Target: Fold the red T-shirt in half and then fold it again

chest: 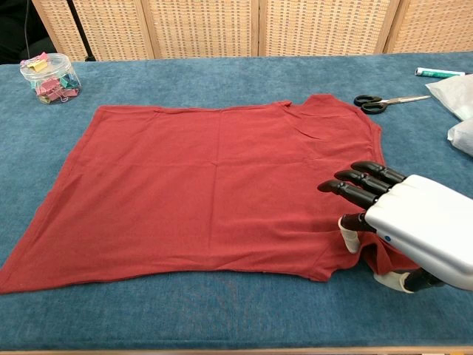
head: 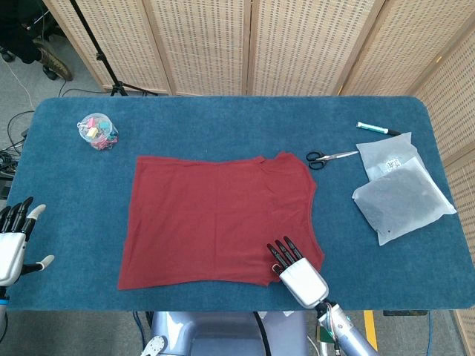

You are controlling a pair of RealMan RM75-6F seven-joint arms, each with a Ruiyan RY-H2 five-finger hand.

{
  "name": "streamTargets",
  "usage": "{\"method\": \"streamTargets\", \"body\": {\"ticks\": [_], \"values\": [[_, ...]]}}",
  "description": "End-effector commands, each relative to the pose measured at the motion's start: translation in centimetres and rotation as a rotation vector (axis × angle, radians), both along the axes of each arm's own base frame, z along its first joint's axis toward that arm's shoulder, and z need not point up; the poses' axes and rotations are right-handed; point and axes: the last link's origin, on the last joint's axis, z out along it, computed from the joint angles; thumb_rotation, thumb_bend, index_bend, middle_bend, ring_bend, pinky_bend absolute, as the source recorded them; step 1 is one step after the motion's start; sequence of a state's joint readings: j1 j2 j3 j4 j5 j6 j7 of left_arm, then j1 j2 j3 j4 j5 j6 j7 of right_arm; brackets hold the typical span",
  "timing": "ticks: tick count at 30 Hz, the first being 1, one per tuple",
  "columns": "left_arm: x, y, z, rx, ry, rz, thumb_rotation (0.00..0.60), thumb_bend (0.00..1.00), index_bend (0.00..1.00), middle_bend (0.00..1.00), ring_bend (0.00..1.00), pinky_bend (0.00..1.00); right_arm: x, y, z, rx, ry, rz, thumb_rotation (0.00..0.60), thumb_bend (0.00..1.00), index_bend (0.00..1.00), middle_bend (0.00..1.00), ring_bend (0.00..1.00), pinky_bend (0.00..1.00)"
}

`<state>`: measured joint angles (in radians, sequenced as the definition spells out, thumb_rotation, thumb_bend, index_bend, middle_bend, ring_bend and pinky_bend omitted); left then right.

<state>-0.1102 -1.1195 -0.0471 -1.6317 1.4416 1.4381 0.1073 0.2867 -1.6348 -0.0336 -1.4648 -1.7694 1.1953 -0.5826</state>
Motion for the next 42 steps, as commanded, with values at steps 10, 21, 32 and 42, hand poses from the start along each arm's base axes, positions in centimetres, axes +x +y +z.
{"method": "streamTargets", "body": {"ticks": [10,21,32,42], "values": [[0.3,-0.2,-0.7,-0.036,0.000,-0.034,0.600,0.00,0.00,0.00,0.00,0.00,0.3,-0.7,-0.3,0.001,-0.034,-0.012,0.600,0.38,0.57,0.12,0.00,0.04],[0.8,-2.7,-5.4,-0.239,-0.080,-0.275,0.600,0.00,0.14,0.00,0.00,0.00,0.8,-1.4,0.3,0.016,-0.080,-0.027,0.600,0.42,0.60,0.13,0.00,0.04],[-1.0,-4.5,-10.3,-0.315,-0.148,-0.340,0.600,0.00,0.37,0.00,0.00,0.00,1.0,-1.6,0.3,0.030,-0.098,-0.052,0.600,0.47,0.61,0.14,0.00,0.04],[-1.3,-4.4,-12.4,-0.325,-0.162,-0.345,0.600,0.00,0.41,0.00,0.00,0.00,0.8,-1.6,0.3,0.031,-0.101,-0.063,0.600,0.47,0.61,0.14,0.00,0.04]]}}
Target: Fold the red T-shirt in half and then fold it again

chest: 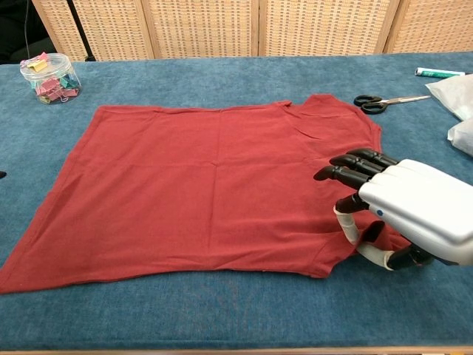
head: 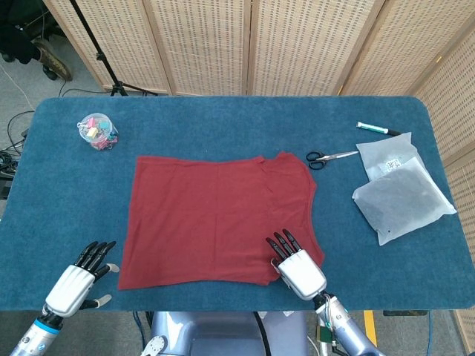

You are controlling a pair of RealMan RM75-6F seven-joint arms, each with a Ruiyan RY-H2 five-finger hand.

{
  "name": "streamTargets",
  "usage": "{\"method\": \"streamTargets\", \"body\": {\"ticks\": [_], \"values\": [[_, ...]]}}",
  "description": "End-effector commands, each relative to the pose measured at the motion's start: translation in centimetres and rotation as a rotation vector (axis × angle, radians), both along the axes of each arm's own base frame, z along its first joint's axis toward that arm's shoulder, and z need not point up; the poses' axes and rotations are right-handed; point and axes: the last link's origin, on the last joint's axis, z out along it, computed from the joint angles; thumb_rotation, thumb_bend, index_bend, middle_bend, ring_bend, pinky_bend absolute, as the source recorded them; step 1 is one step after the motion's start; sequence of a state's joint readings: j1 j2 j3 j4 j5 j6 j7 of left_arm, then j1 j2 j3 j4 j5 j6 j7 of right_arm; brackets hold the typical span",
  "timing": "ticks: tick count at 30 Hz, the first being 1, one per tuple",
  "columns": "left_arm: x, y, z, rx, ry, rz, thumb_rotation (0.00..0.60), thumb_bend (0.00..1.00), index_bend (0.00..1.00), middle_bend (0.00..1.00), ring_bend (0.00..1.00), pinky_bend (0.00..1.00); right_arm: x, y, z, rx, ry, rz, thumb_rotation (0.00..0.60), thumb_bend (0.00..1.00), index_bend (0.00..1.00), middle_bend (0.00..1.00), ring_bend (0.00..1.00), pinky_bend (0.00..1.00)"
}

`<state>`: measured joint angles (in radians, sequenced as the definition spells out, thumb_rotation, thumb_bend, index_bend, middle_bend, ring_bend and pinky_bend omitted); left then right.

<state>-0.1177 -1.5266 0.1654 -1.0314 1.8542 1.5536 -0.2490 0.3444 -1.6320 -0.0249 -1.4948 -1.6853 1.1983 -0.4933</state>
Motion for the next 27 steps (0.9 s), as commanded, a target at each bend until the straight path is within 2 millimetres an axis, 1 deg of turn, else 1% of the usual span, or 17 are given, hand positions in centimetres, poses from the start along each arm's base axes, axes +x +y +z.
{"method": "streamTargets", "body": {"ticks": [1,6,14,27], "values": [[-0.1,0.2,-0.4,0.002,-0.001,0.000,0.600,0.00,0.41,0.00,0.00,0.00,-0.1,0.0,0.0,-0.001,0.002,-0.001,0.600,0.47,0.61,0.14,0.00,0.04],[-0.1,0.6,-1.2,0.001,-0.001,-0.003,0.600,0.00,0.41,0.00,0.00,0.00,-0.3,-0.1,-0.2,-0.001,-0.003,-0.012,0.600,0.49,0.61,0.14,0.00,0.04],[-0.1,1.2,-2.3,-0.008,0.002,-0.016,0.600,0.00,0.41,0.00,0.00,0.00,-0.6,-0.2,-0.3,0.000,-0.003,-0.022,0.600,0.51,0.61,0.14,0.00,0.04],[0.3,2.1,-3.3,0.000,0.005,-0.031,0.600,0.00,0.41,0.00,0.00,0.00,-1.0,-0.1,-0.1,-0.004,-0.003,-0.030,0.600,0.52,0.61,0.14,0.00,0.04]]}}
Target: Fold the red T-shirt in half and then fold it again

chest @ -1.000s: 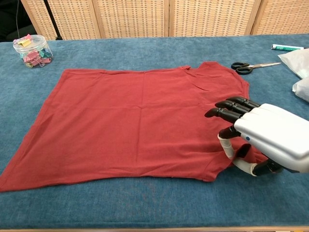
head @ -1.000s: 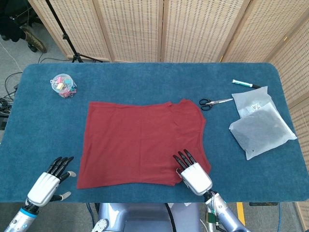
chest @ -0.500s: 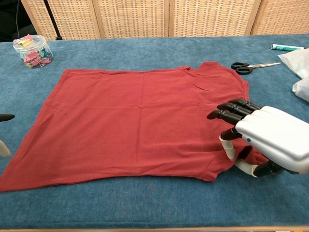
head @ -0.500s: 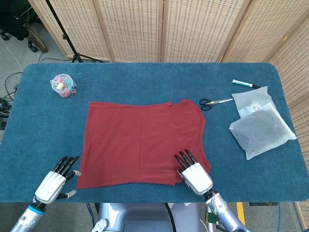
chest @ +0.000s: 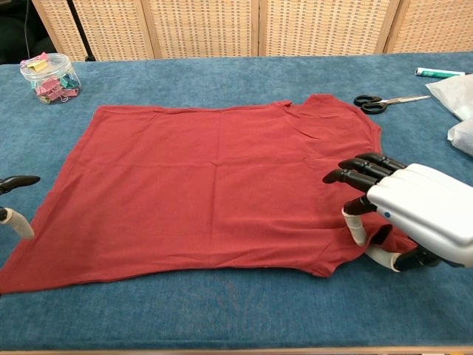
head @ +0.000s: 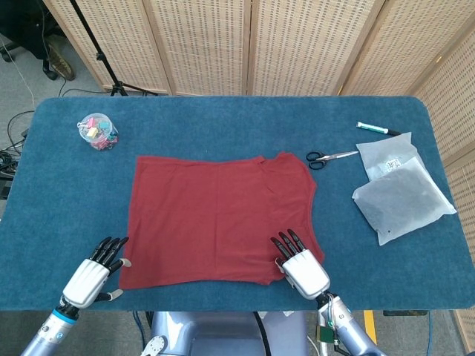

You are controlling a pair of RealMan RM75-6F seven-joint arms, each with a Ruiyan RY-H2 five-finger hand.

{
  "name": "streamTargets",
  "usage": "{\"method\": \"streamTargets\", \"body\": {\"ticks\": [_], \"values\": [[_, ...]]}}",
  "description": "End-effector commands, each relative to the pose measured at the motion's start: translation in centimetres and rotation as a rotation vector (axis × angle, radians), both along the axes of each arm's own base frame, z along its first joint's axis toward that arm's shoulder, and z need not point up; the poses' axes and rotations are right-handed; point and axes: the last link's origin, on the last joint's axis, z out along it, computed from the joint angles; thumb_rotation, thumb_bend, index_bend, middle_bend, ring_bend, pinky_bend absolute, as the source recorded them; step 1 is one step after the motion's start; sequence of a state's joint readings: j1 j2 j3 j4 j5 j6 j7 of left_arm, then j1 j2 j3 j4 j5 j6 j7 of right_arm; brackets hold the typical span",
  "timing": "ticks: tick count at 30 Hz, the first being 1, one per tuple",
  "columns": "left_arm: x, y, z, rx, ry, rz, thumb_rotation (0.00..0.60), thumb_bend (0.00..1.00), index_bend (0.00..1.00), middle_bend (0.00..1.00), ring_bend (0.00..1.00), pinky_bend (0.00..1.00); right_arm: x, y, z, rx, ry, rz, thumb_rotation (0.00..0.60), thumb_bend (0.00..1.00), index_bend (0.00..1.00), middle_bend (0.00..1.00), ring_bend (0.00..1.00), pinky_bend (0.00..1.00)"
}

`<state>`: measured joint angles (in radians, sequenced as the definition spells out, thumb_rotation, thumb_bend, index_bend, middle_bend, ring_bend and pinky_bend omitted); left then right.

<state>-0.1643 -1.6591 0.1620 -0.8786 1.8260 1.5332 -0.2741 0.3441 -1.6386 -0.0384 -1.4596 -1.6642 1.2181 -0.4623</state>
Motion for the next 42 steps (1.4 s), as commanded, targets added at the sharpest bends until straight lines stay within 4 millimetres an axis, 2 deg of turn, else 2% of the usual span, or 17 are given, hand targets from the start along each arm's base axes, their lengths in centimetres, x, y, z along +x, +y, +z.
{"method": "streamTargets", "body": {"ticks": [1,13,35,42], "values": [[0.1,0.2,-0.2,0.001,-0.001,-0.002,0.600,0.00,0.41,0.00,0.00,0.00,0.0,0.0,0.0,0.000,0.000,0.001,0.600,0.52,0.61,0.14,0.00,0.04],[0.5,1.4,-0.1,0.009,-0.017,-0.002,0.600,0.00,0.41,0.00,0.00,0.00,-0.2,0.0,0.0,0.001,0.008,-0.005,0.600,0.52,0.61,0.14,0.00,0.04],[1.5,2.3,-0.5,-0.008,-0.044,-0.003,0.600,0.00,0.41,0.00,0.00,0.00,-0.2,-0.2,0.0,-0.001,0.014,-0.010,0.600,0.52,0.61,0.14,0.00,0.04],[1.7,2.3,-0.5,-0.014,-0.058,-0.001,0.600,0.13,0.42,0.00,0.00,0.00,-0.2,-0.3,0.0,-0.002,0.011,-0.011,0.600,0.52,0.61,0.14,0.00,0.04]]}}
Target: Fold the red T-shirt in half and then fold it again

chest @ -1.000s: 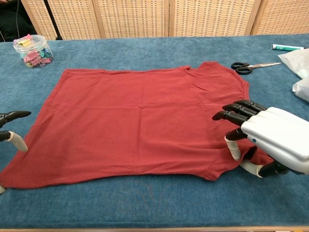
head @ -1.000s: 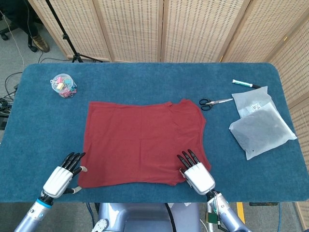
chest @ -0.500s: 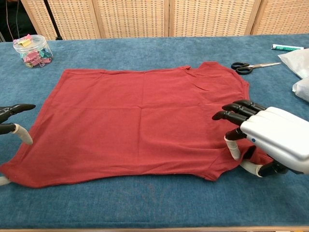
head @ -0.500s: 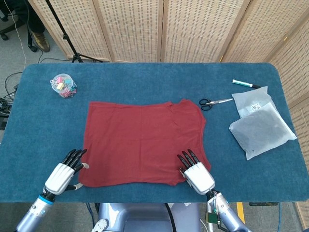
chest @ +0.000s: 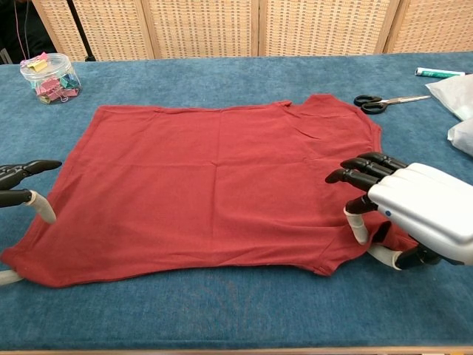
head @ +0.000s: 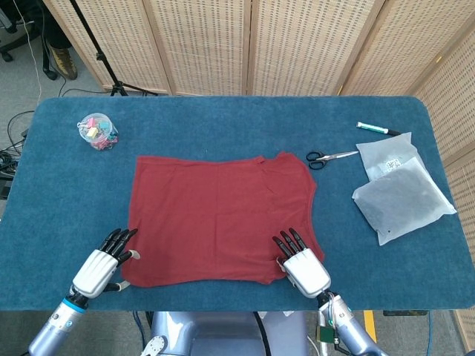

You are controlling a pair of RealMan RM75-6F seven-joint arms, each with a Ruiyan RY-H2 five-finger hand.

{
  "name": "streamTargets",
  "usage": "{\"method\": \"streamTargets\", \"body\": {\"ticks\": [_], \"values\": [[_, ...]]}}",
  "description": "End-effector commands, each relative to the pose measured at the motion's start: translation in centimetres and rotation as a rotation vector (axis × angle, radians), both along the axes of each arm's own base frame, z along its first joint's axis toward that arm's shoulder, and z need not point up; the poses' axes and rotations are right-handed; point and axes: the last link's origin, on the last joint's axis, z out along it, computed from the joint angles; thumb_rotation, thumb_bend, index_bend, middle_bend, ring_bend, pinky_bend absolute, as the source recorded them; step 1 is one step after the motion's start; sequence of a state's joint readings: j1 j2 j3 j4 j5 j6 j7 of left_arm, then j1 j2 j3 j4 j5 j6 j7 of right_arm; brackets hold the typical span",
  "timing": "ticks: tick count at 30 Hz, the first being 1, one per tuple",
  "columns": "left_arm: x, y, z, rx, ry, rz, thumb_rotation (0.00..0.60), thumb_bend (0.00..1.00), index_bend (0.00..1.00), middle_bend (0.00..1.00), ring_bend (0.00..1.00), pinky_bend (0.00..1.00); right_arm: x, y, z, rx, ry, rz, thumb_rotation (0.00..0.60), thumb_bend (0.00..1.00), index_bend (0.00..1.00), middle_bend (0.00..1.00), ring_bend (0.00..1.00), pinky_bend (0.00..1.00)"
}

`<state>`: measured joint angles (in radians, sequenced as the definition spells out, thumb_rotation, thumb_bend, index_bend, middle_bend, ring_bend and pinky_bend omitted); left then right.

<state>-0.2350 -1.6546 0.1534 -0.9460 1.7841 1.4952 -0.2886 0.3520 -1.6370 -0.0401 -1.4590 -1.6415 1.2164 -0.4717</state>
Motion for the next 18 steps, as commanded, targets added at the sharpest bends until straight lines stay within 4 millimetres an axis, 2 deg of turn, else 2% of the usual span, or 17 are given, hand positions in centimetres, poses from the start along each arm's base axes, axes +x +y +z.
{"method": "streamTargets", "body": {"ticks": [1,5,9,18], "values": [[0.02,0.04,0.04,0.000,-0.002,0.001,0.600,0.14,0.42,0.00,0.00,0.00,-0.02,0.01,-0.01,0.001,-0.001,-0.001,0.600,0.52,0.61,0.14,0.00,0.04],[-0.13,-0.09,-0.06,-0.011,0.002,0.007,0.600,0.18,0.45,0.00,0.00,0.00,-0.09,0.04,-0.05,0.003,0.000,-0.003,0.600,0.52,0.61,0.14,0.00,0.04],[-0.31,-0.25,-0.27,-0.025,-0.002,0.020,0.600,0.24,0.54,0.00,0.00,0.00,-0.12,0.01,-0.03,0.001,-0.001,-0.003,0.600,0.52,0.61,0.14,0.00,0.04],[-0.35,-0.33,-0.45,-0.030,-0.012,0.026,0.600,0.38,0.63,0.00,0.00,0.00,-0.17,-0.06,0.06,-0.001,-0.004,-0.006,0.600,0.52,0.61,0.14,0.00,0.04]]}}
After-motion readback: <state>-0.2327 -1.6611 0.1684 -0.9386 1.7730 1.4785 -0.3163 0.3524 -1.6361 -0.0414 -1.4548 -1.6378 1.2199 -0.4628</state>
